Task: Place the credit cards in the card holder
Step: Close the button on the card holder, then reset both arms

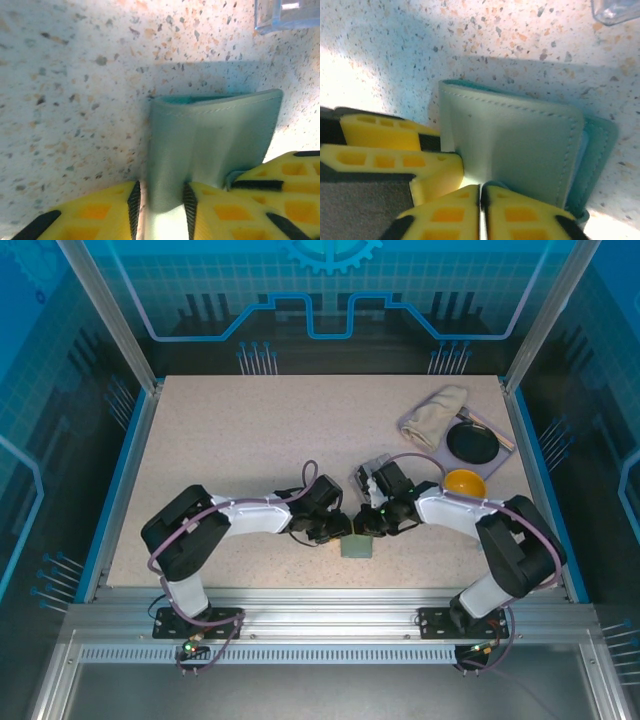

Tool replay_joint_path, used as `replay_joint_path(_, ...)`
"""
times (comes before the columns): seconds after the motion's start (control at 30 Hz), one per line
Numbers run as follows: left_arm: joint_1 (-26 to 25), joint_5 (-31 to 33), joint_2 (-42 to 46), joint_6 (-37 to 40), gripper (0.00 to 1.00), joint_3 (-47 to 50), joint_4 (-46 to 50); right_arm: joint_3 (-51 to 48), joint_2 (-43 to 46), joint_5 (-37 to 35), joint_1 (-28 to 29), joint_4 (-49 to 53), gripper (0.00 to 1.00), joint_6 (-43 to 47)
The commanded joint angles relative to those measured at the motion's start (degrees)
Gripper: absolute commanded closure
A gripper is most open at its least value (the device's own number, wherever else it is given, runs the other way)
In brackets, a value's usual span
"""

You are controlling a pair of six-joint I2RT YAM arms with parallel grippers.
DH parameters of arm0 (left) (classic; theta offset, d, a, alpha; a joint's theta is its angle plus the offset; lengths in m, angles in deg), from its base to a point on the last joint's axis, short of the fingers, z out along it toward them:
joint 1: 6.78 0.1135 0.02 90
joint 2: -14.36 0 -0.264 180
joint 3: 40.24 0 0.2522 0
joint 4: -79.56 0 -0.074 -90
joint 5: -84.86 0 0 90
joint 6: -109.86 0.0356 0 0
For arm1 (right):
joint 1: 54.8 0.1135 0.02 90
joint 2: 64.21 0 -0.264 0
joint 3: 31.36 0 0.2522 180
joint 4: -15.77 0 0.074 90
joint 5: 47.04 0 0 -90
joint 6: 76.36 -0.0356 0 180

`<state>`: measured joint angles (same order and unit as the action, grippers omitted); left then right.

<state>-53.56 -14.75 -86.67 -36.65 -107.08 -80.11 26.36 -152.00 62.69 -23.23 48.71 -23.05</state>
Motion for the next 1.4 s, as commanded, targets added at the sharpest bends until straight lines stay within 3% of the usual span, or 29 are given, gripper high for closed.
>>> replay_joint_path(0.0, -1.0, 8.5, 7.6, 2.6, 0.50, 2.3, 4.3, 2.9, 11.0, -9.6, 1.0, 5.3, 0.52, 3.6)
replay_joint_path(0.03, -0.9, 13.0, 10.5, 4.1, 0.46, 2.2, 7.3, 3.5, 15.7, -14.6, 0.5, 6.2, 0.34, 4.6)
replay_joint_path(0.13, 0.6, 25.9, 19.8, 10.3, 0.28, 1.8, 14.1, 2.2, 24.9, -32.2, -2.1, 4.8, 0.14, 10.7)
replay_joint_path(0.17, 1.4, 30.9, 22.2, 11.8, 0.13, 1.8, 16.6, 0.9, 26.4, -36.8, -3.2, 2.7, 0.08, 14.6)
replay_joint_path(0.23, 4.4, 40.0, 27.1, 15.8, 0.01, 2.7, 19.6, -3.3, 28.3, -44.9, -6.0, -5.1, 0.06, 25.3)
replay_joint_path(0.27, 6.1, 44.7, 29.9, 18.2, 0.01, 3.7, 20.0, -5.6, 29.0, -48.5, -7.4, -9.0, 0.05, 29.9)
replay_joint_path(0.37, 12.0, 54.4, 36.3, 24.3, 0.01, 7.7, 18.1, -14.2, 30.3, -47.9, -13.8, -25.5, 0.00, 38.3)
replay_joint_path(0.5, 17.1, 61.6, 41.8, 37.0, 0.01, 17.3, 5.2, -21.2, 28.8, -40.3, -21.3, -38.9, 0.00, 35.3)
replay_joint_path(0.57, 19.7, 61.1, 43.3, 45.8, 0.01, 24.8, -8.0, -23.0, 25.4, -37.9, -23.2, -44.4, 0.00, 35.0)
replay_joint_path(0.67, 25.1, 55.9, 44.1, 46.5, 0.01, 25.4, -9.2, -25.2, 20.2, -34.7, -24.7, -52.6, 0.01, 38.7)
replay_joint_path(0.77, 28.1, 53.3, 40.8, 52.7, 0.01, 32.6, -26.0, -24.3, 16.7, -30.2, -27.4, -55.9, 0.01, 37.6)
replay_joint_path(0.83, 31.5, 47.1, 37.2, 51.6, 0.01, 35.0, -32.2, -24.4, 13.8, -27.9, -28.4, -60.6, 0.01, 36.4)
replay_joint_path(1.03, 37.5, 36.7, 29.4, 53.7, 0.01, 34.3, -43.8, -25.6, 2.7, -22.9, -28.4, -73.5, 0.02, 37.1)
replay_joint_path(1.3, 41.7, 27.9, 13.5, 56.8, 0.01, 32.7, -59.7, -20.1, 1.7, -27.7, -26.9, -64.3, 0.00, 36.9)
replay_joint_path(1.37, 43.4, 27.0, 14.4, 54.2, 0.01, 30.3, -52.9, -20.1, 1.6, -27.7, -26.9, -64.1, 0.00, 36.9)
